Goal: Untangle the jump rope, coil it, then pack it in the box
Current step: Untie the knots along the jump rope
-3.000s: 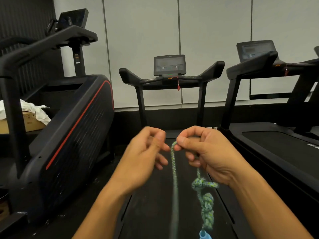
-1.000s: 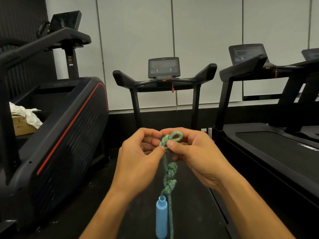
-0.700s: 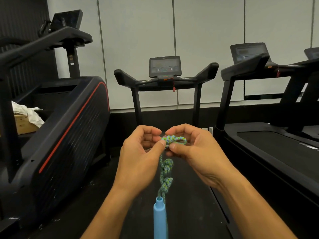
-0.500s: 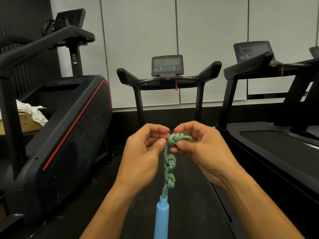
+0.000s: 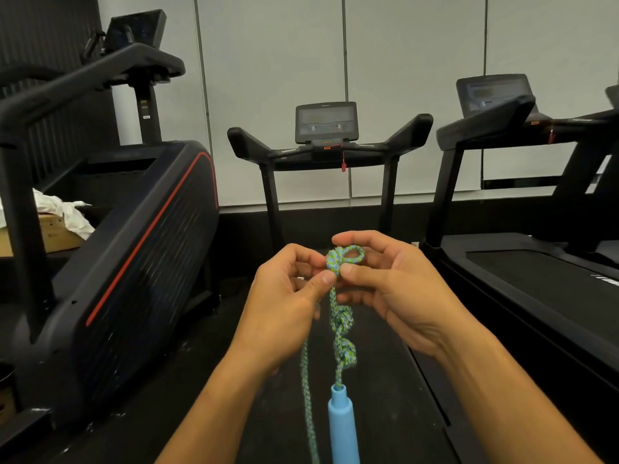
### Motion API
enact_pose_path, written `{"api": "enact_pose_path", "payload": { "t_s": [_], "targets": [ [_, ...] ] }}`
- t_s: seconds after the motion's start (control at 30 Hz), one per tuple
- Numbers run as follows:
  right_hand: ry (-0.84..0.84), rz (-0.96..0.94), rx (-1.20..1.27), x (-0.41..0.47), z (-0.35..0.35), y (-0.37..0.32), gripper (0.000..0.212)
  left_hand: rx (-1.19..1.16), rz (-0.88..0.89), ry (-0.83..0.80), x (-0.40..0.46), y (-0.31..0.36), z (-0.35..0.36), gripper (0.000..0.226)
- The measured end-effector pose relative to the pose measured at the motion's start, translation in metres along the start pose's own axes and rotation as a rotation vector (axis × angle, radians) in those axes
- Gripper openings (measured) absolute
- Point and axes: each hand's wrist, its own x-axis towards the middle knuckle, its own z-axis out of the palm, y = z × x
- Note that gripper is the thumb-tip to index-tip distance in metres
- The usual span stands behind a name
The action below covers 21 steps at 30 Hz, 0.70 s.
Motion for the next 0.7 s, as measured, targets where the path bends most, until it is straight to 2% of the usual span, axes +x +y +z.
{"api": "enact_pose_path", "payload": {
  "t_s": [0.2, 0.37, 0.7],
  "targets": [
    [0.031, -0.039, -0.114, 0.0000, -0.0026, 0.0032, 0.030, -0.019, -0.038, -0.040, 0.0005, -0.0018, -0.0014, 0.020],
    [0.049, -0.084, -0.135, 0.0000, -0.0034, 0.0028, 0.034, 0.124, 0.062, 0.024, 0.0021, -0.0044, 0.0014, 0.024],
    [0.034, -0.088, -0.135, 0.0031, -0.0024, 0.0075, 0.043, 0.202, 0.118, 0.122, 0.0004, 0.0012, 0.0020, 0.027]
  ]
}}
